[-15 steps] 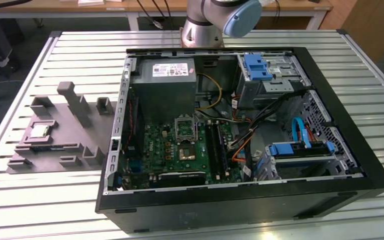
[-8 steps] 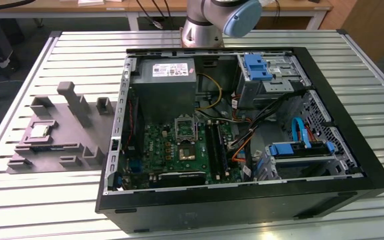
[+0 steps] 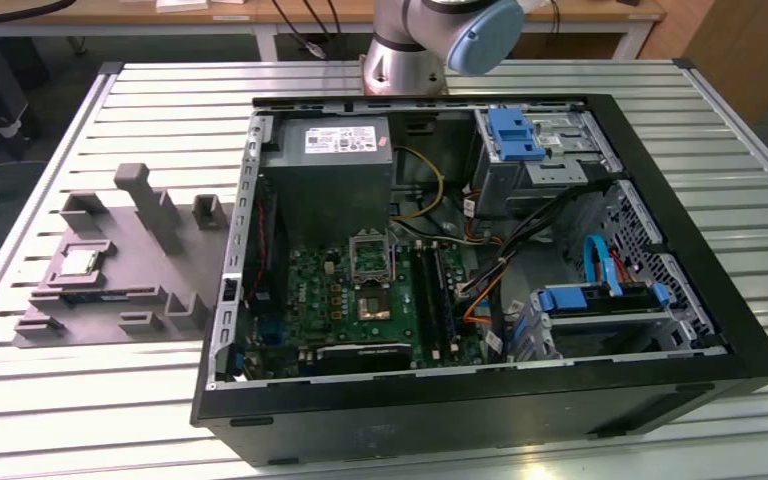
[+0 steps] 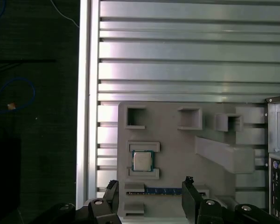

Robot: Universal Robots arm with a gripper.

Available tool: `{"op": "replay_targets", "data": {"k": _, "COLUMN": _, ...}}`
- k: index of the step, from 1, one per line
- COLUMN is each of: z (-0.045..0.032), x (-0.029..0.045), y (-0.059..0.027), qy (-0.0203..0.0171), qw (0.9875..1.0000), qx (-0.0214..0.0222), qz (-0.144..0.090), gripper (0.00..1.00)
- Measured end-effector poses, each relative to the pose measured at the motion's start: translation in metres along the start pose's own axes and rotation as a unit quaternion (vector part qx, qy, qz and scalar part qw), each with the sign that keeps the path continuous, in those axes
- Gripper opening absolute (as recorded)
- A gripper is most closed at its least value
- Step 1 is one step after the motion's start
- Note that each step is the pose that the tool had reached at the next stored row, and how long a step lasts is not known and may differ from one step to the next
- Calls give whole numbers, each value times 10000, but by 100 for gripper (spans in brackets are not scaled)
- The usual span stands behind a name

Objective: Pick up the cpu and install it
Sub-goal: 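Pick up the cpu and move it towards the insertion slot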

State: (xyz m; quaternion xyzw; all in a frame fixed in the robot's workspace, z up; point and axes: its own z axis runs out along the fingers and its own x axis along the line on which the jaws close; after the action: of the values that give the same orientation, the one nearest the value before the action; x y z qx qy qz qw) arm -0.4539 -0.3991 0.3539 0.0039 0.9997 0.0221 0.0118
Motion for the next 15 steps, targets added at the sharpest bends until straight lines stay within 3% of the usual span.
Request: {"op": "replay_targets", "data": {"k": 15, "z": 47, "x": 1, "y": -2, "qy": 0, "qw": 10000, "qx": 0, "qz": 0, "gripper": 65}}
